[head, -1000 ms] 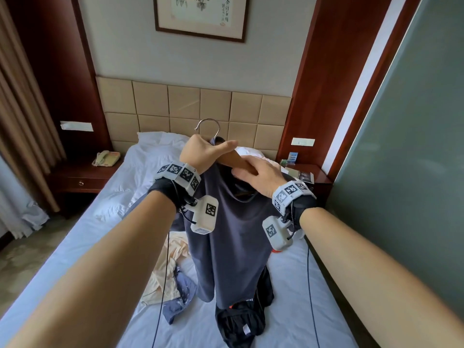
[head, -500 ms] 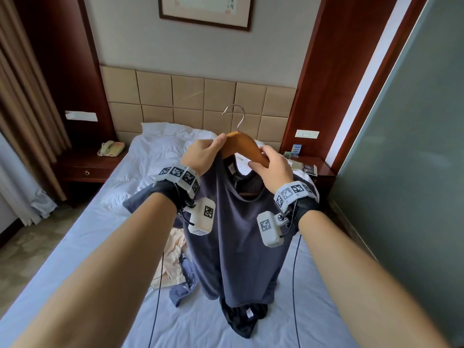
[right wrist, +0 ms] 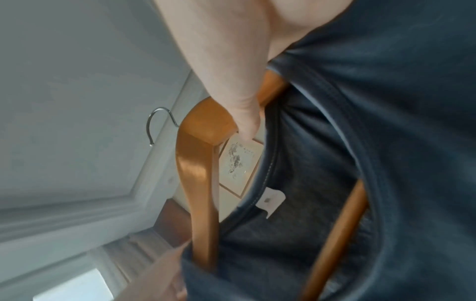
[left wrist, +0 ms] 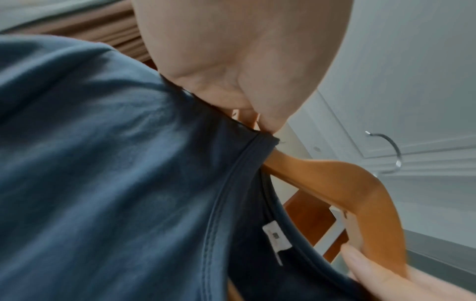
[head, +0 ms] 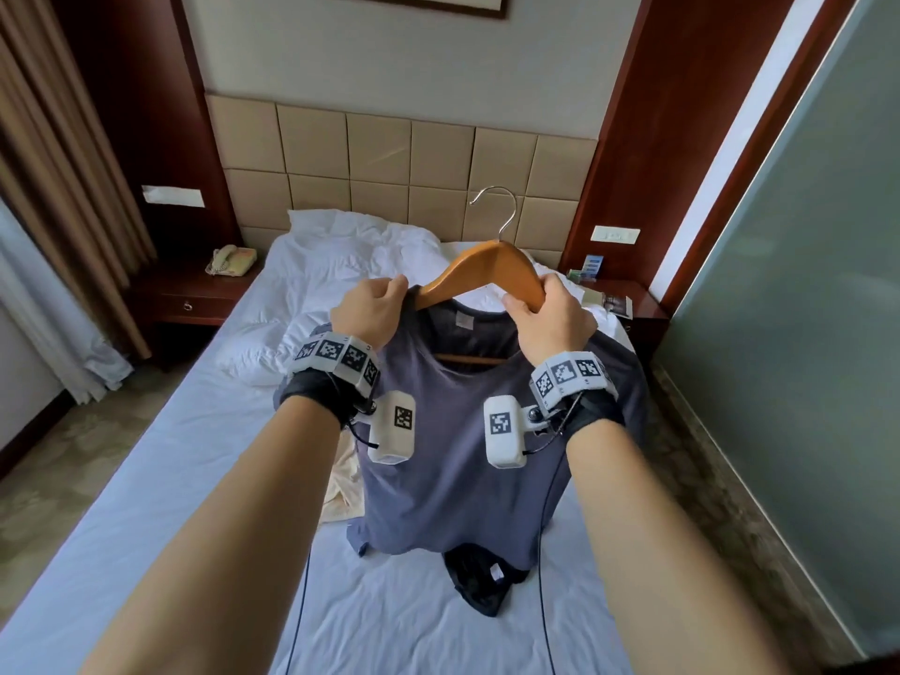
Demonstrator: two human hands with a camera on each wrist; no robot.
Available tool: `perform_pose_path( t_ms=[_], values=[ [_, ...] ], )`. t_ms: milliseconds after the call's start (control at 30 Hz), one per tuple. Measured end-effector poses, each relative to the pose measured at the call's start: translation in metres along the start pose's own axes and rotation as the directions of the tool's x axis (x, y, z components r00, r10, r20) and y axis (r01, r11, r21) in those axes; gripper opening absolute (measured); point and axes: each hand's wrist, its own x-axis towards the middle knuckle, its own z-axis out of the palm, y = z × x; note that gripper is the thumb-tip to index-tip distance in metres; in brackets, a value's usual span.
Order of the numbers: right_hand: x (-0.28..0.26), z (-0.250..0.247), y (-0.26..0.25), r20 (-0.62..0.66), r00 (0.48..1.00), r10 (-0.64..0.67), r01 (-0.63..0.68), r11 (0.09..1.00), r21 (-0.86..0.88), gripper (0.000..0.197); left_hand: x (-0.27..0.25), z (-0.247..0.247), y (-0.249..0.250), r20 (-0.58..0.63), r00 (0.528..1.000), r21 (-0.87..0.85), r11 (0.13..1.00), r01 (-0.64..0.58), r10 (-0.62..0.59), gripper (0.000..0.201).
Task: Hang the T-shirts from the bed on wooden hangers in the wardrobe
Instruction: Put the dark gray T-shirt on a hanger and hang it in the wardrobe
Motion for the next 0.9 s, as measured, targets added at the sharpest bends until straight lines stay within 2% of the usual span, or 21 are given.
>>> perform_pose_path(
  t_ms=[100, 234, 401, 534, 634, 734, 768, 801, 901],
  values=[
    [-0.009, 0.004, 0.003, -0.029, 0.998, 0.064, -0.064, 0.998, 0.024, 0.019, -0.005, -0.003, -0.014, -0.014, 0.998, 0.031, 0.998, 0.059, -0.059, 0.045],
    [-0.023, 0.008, 0.009, -0.035, 0.993, 0.113, -0.112, 0.994, 0.006, 0.017, -0.013, -0.006, -0.038, -0.039, 0.977, 0.045, 0.977, 0.210, -0.208, 0.034],
    [-0.037, 0.010, 0.027, -0.028, 0.983, 0.184, -0.183, 0.983, 0.025, 0.022, -0.027, -0.008, -0.065, -0.144, 0.931, -0.163, 0.936, 0.312, -0.335, 0.029],
    [-0.046, 0.007, 0.036, 0.019, 0.980, 0.199, -0.200, 0.977, 0.068, 0.023, -0.046, -0.008, -0.074, -0.189, 0.897, -0.352, 0.881, 0.318, -0.399, 0.028],
    [-0.051, 0.005, 0.040, 0.052, 0.980, 0.192, -0.196, 0.977, 0.081, 0.021, -0.056, -0.007, -0.077, -0.117, 0.885, -0.519, 0.787, 0.333, -0.451, 0.029],
    [-0.055, 0.004, 0.044, 0.060, 0.980, 0.192, -0.196, 0.978, 0.071, 0.018, -0.062, -0.007, -0.076, 0.126, 0.843, -0.694, 0.560, 0.452, -0.524, 0.030],
    [-0.056, 0.003, 0.045, 0.050, 0.980, 0.195, -0.198, 0.977, 0.074, 0.017, -0.063, -0.006, -0.074, 0.162, 0.836, -0.706, 0.530, 0.470, -0.525, 0.030],
    [-0.056, 0.003, 0.047, 0.038, 0.979, 0.199, -0.201, 0.977, 0.075, 0.016, -0.063, -0.005, -0.074, 0.158, 0.832, -0.703, 0.532, 0.473, -0.531, 0.029],
    [-0.058, -0.001, 0.051, -0.006, 0.980, 0.198, -0.197, 0.979, 0.059, 0.014, -0.064, 0.005, -0.070, 0.026, 0.796, -0.697, 0.560, 0.448, -0.605, 0.022]
  ],
)
